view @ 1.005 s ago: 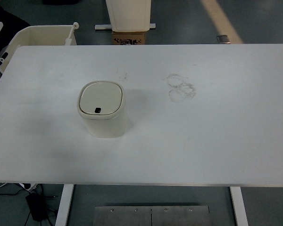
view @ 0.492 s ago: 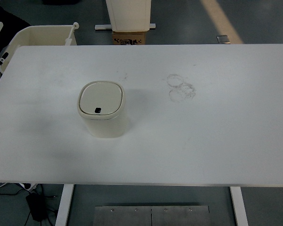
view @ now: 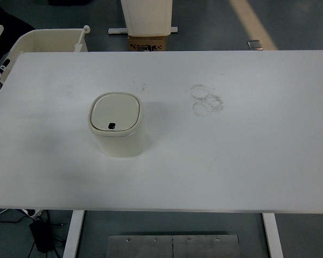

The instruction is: Open trash can

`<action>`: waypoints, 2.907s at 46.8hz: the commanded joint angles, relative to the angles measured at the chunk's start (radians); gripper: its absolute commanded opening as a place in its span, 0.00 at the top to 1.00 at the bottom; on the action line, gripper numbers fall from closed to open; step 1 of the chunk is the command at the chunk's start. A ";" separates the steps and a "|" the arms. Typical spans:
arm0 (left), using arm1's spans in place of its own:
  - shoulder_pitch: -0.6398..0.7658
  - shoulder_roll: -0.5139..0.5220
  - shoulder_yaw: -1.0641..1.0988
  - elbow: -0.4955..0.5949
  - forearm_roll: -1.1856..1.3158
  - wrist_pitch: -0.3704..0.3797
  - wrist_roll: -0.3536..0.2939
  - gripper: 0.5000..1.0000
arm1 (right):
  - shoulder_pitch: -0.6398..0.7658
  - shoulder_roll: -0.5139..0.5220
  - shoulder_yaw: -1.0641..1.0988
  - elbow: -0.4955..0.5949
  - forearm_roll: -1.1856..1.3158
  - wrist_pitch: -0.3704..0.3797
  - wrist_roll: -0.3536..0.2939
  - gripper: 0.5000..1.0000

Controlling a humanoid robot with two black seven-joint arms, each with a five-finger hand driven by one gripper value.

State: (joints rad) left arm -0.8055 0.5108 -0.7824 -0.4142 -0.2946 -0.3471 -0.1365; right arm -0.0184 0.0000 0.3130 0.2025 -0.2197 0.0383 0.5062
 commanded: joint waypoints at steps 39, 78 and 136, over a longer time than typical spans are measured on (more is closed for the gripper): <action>-0.073 0.115 0.014 -0.431 0.087 0.227 0.015 0.00 | 0.000 0.000 0.000 0.000 0.000 -0.001 0.000 0.02; -0.492 0.212 0.534 -0.784 0.501 0.083 0.143 0.00 | 0.000 0.000 0.001 -0.002 0.000 -0.001 0.000 0.02; -0.581 0.357 0.801 -1.026 0.713 -0.153 0.206 0.00 | 0.003 0.000 0.001 -0.002 -0.001 -0.001 0.000 0.02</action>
State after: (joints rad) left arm -1.3866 0.8686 0.0122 -1.4406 0.4095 -0.5001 0.0620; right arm -0.0152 0.0000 0.3144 0.2010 -0.2211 0.0370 0.5062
